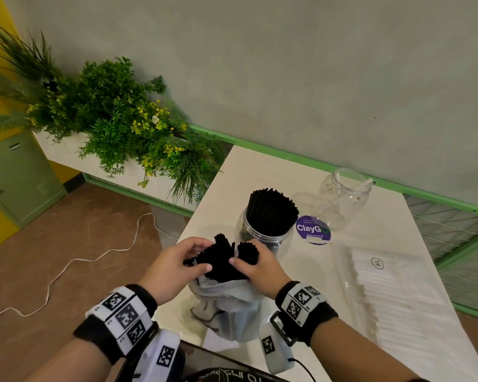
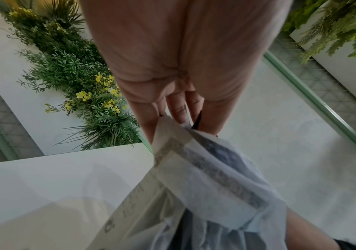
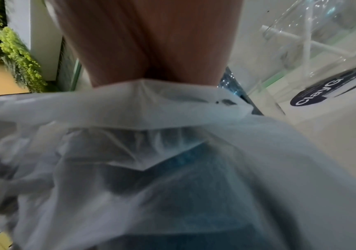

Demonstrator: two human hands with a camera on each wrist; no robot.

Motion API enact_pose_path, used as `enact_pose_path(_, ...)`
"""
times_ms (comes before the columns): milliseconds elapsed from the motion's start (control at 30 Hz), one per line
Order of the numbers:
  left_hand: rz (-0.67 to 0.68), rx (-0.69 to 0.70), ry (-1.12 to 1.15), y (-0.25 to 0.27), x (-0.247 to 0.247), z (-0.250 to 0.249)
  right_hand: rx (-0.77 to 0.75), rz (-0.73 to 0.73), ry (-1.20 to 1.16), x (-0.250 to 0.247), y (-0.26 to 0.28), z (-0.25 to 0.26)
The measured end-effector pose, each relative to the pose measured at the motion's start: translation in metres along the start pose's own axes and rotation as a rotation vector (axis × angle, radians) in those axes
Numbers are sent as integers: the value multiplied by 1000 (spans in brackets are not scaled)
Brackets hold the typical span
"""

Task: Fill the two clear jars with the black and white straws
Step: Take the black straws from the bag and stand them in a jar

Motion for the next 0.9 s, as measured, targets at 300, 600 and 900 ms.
enact_pose_path(300,-9,-17,10,-1,-1,1,6,-97,-319,-38,-3,43)
enact_pose_path(600,-3,5,4,-3,2,-4,-104,-272,-487,-85,-21,102)
enact_pose_path(900,2,-16,1,-4,2,-4,-189,-408,-439,-115,-31,115)
Point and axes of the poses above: each hand's wrist, its own y-axis away from the middle knuckle, its own x-axis out of the palm, z = x × y, the point moved 3 cm from there along -y, towards the middle knuckle, and after that the axes turned 6 degrees about -x, right-handed, at the moved point
